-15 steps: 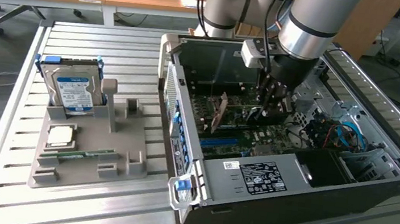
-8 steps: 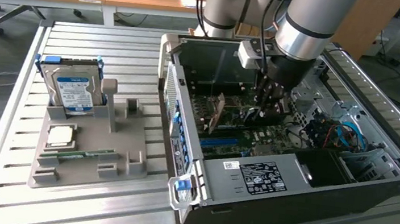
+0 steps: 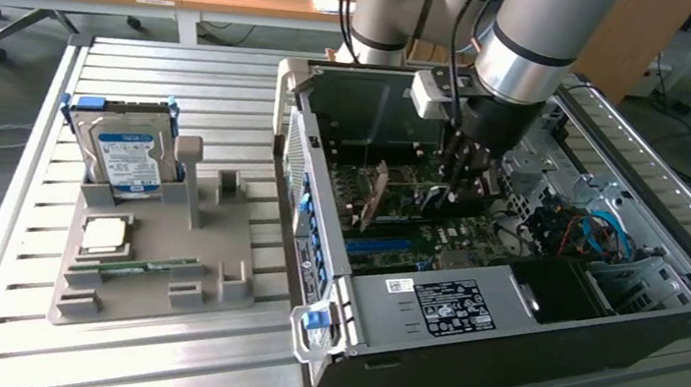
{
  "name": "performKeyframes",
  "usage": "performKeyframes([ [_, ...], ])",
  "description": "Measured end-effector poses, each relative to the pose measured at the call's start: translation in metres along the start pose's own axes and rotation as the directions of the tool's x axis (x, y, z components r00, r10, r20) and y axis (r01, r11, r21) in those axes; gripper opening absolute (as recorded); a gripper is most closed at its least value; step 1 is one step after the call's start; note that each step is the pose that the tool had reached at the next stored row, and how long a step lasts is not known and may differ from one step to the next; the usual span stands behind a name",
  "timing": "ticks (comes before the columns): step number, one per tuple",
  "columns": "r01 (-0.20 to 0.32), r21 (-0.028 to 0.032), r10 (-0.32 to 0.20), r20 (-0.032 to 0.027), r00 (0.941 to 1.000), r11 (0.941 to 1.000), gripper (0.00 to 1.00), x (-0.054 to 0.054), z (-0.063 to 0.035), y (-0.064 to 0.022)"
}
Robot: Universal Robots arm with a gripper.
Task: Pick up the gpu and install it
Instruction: 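Insert the gpu into the slot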
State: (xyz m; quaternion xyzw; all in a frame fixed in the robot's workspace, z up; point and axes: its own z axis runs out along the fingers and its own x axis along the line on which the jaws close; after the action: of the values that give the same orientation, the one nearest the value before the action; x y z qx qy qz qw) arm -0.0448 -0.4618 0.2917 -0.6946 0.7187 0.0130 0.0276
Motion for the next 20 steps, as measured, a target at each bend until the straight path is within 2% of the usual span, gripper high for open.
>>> performKeyframes([
  [6,0.000,0.0000,0.000,0.0000,1.0000,1.0000,0.27,0.000,-0.0001,0.0061],
  [13,0.000,0.0000,0.000,0.0000,1.0000,1.0000,0.27,0.000,-0.0001,0.0070],
  [20,0.000,0.0000,0.000,0.0000,1.0000,1.0000,0.27,0.000,0.0000,0.0156],
])
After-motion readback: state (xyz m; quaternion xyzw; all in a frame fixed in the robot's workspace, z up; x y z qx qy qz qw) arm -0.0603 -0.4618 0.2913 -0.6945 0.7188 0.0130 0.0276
